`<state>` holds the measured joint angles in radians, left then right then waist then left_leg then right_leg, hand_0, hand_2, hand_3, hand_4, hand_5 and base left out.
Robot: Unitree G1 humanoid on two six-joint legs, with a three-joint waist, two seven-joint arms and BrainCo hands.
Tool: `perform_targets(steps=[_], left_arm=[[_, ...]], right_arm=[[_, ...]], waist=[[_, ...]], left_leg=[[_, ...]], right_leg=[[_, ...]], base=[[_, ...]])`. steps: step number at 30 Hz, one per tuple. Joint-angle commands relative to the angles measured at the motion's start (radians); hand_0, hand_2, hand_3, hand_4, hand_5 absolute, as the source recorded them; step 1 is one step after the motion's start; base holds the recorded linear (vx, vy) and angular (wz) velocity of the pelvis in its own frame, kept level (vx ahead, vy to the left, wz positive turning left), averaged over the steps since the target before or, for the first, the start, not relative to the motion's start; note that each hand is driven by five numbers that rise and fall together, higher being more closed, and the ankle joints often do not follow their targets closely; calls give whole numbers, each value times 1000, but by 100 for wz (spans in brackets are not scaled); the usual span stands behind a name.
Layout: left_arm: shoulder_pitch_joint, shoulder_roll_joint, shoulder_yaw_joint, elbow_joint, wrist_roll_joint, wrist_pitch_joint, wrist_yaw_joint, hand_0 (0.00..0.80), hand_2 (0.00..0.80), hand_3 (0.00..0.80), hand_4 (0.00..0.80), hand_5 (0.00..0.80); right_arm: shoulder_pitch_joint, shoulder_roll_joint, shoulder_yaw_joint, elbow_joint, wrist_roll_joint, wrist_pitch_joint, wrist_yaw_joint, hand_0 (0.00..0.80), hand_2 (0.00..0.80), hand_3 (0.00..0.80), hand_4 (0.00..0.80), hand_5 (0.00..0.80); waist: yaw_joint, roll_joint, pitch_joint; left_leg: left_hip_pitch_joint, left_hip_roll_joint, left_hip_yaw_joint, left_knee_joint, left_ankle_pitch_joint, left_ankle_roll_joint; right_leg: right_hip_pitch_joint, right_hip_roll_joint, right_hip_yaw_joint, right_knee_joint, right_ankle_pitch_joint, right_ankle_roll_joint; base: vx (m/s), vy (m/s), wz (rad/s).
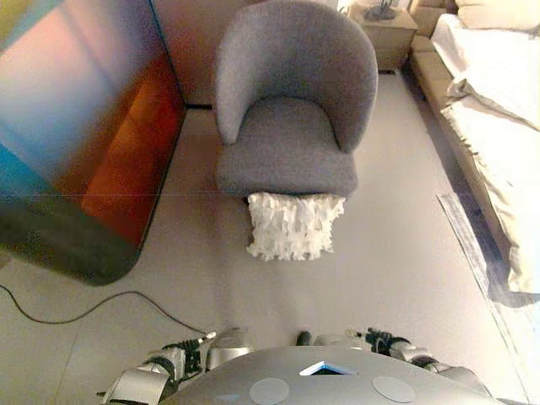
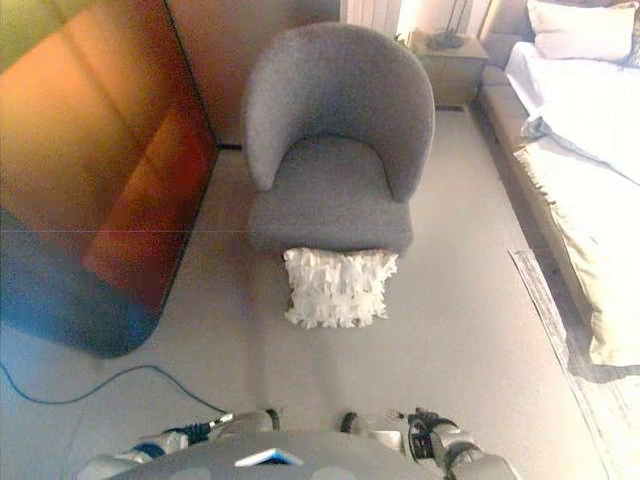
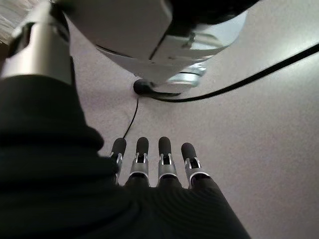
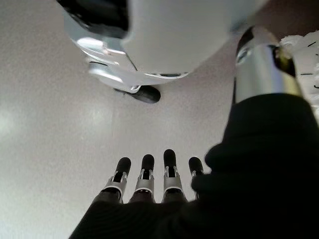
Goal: Pick up the cushion and take it to the sofa
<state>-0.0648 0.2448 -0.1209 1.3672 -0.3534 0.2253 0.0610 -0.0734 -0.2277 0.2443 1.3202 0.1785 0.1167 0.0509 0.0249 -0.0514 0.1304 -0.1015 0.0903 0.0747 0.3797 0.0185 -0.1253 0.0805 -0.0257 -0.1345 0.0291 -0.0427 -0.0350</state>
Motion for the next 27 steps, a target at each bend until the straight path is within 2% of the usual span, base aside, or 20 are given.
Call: perform_targets(steps=[1, 2, 3, 6, 8, 10, 15, 18, 20, 22, 24, 25, 27], left_arm=[[21, -48, -19, 23, -2, -6, -6, 0, 0, 0, 0, 0], [25, -47, -18, 22, -1, -9, -6, 0, 0, 0, 0, 0], [32, -42, -16, 23, -4, -13, -6, 0, 0, 0, 0, 0], [50, -40, -17, 19, -5, -13, -9, 0, 0, 0, 0, 0], [63, -41, -23, 19, 12, -12, -23, 0, 0, 0, 0, 0], [77, -44, -26, 20, 21, -14, -39, 0, 0, 0, 0, 0], [84, -51, -21, 27, 19, 8, -51, 0, 0, 0, 0, 0], [74, -46, -19, 31, 23, 29, -50, 0, 0, 0, 0, 0], [68, -38, -17, 36, 28, 19, -56, 0, 0, 0, 0, 0], [57, -24, -13, 29, 14, 22, -55, 0, 0, 0, 0, 0], [45, -13, -12, 28, 24, 24, -51, 0, 0, 0, 0, 0], [34, 0, -11, 26, 30, 22, -51, 0, 0, 0, 0, 0], [14, 11, -13, 23, 46, 24, -49, 0, 0, 0, 0, 0]], right_arm=[[-31, -20, 14, 20, 12, 17, 5, 0, 0, 0, 0, 0], [-31, -21, 13, 19, 17, 17, 5, 0, 0, 0, 0, 0], [-32, -22, 11, 21, 25, 16, 7, 0, 0, 0, 0, 0], [-25, -21, -4, 32, 15, 12, -3, 0, 0, 0, 0, 0], [-19, -24, -13, 43, 16, 9, -9, 0, 0, 0, 0, 0], [-11, -25, -20, 52, 5, 19, -13, 0, 0, 0, 0, 0], [-2, -22, -25, 74, -15, 56, -16, 0, 0, 0, 0, 0], [0, -15, -40, 81, -21, 65, -27, 0, 0, 0, 0, 0], [1, -9, -43, 79, -26, 60, -23, 0, 0, 0, 0, 0], [4, 0, -54, 72, -31, 41, -25, 0, 0, 0, 0, 0], [3, 4, -60, 61, -29, 31, -16, 0, 0, 0, 0, 0], [-2, 10, -61, 52, -33, 24, -14, 0, 0, 0, 0, 0], [-8, 17, -57, 35, -16, 10, -15, 0, 0, 0, 0, 0]], waist=[[32, -11, 43], [36, -5, 44], [45, 13, 48], [57, 45, 42], [68, 61, 30], [75, 61, 14], [80, 59, -11], [72, 48, -17], [74, 36, -22], [73, 10, -29], [79, -7, -41], [82, -16, -52], [84, -19, -60]], left_leg=[[-118, -42, 15, 152, 5, 127], [-129, -48, 13, 121, 26, 119], [-136, -54, 18, 30, 70, 101], [-126, -65, 58, -224, 146, 78], [-126, -65, 59, -376, 189, 64], [-117, -65, 59, -462, 190, 59], [-124, -28, 23, -467, 164, 51], [-99, -23, 46, -456, 132, 75], [-112, -38, 28, -401, 117, 91], [-126, -72, 36, -299, 67, 131], [-126, -100, 32, -270, 33, 163], [-109, -116, 37, -272, 13, 185], [-72, -127, 36, -290, -1, 201]], right_leg=[[51, 18, 26, 29, -23, -17], [59, 25, 30, 31, -31, -17], [83, 44, 37, 31, -49, -13], [144, 79, 40, 20, -82, -7], [190, 101, 54, 22, -118, -7], [230, 107, 72, 32, -158, -7], [260, 101, 89, 79, -241, -9], [254, 67, 69, 123, -254, 12], [243, 41, 68, 182, -239, 33], [227, -6, 55, 268, -162, 79], [213, -33, 42, 344, -85, 120], [182, -52, 27, 419, -23, 153], [127, -75, 5, 501, 42, 169]], base=[[77, -35, -19], [157, -39, -5], [223, 19, -2], [306, 58, 2], [447, 96, 14], [517, 111, 11], [543, 138, -36], [581, 213, -30], [567, 207, -28], [574, 219, -14], [483, 167, 13], [495, 139, 21], [492, 112, 9]])
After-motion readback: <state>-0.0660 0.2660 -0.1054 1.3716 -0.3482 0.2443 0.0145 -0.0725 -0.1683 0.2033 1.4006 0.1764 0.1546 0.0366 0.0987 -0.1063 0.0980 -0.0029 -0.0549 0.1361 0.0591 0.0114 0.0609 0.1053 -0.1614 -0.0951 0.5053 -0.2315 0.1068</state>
